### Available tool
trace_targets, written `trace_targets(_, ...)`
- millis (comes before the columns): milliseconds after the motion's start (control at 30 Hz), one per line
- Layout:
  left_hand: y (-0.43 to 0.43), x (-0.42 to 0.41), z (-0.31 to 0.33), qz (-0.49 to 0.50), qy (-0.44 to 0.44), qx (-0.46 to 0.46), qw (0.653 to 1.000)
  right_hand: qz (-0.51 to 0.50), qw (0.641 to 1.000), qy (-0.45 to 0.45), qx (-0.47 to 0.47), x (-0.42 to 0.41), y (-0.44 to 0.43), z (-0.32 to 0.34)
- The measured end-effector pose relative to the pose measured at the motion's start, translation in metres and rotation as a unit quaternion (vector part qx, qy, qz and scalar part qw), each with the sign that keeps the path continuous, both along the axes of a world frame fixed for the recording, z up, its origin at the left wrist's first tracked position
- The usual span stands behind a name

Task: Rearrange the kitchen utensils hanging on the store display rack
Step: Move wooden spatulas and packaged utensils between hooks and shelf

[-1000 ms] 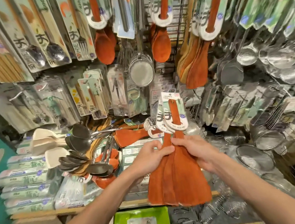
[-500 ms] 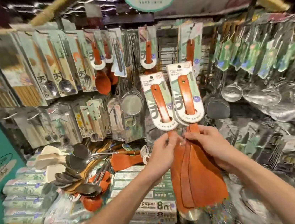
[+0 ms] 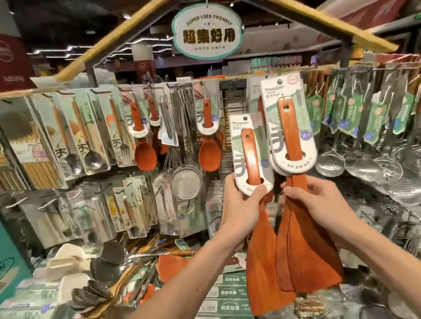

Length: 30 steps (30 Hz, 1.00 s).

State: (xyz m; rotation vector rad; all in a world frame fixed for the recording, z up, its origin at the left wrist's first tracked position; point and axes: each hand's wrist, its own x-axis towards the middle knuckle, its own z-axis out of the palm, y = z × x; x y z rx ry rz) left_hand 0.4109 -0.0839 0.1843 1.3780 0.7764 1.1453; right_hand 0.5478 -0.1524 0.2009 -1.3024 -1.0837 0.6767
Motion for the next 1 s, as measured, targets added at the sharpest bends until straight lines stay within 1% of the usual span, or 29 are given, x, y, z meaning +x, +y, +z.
trace_targets(67, 0.006, 0.001, 0.004, 0.002, 0.034, 0.018, 0.999, -0.015, 1.0, 0.024, 0.002, 0.003, 0.004, 0.004)
trace_targets(167, 0.019, 0.005, 0.006, 0.012, 0.048, 0.006, 0.999, -0.043, 0.998, 0.036, 0.001, 0.008, 0.012, 0.009)
trace_targets(267, 0.036, 0.012, 0.007, -0.009, 0.027, 0.009, 1.0, -0.066, 0.998, 0.024, -0.002, 0.012, 0.02, 0.011)
trace_targets(367, 0.052, 0.018, 0.011, -0.015, 0.043, 0.051, 0.998, -0.085, 0.996, 0.038, 0.003, 0.013, 0.026, 0.013)
trace_targets(533, 0.073, 0.029, 0.016, 0.012, 0.007, 0.111, 0.994, -0.12, 0.992, 0.017, 0.019, 0.013, 0.031, 0.016)
trace_targets(633, 0.075, 0.033, 0.027, -0.001, -0.04, 0.098, 0.994, -0.12, 0.992, 0.007, 0.024, 0.014, 0.031, 0.02)
trace_targets(800, 0.081, 0.041, 0.054, -0.024, -0.063, 0.12, 0.99, -0.113, 0.993, -0.001, 0.043, 0.02, 0.035, 0.031)
trace_targets(867, 0.085, 0.05, 0.059, -0.028, -0.059, 0.129, 0.99, -0.1, 0.994, 0.0, 0.044, 0.024, 0.036, 0.034)
trace_targets(1000, 0.093, 0.07, 0.061, -0.01, -0.046, 0.107, 0.993, -0.086, 0.995, 0.008, 0.046, 0.042, 0.035, 0.04)
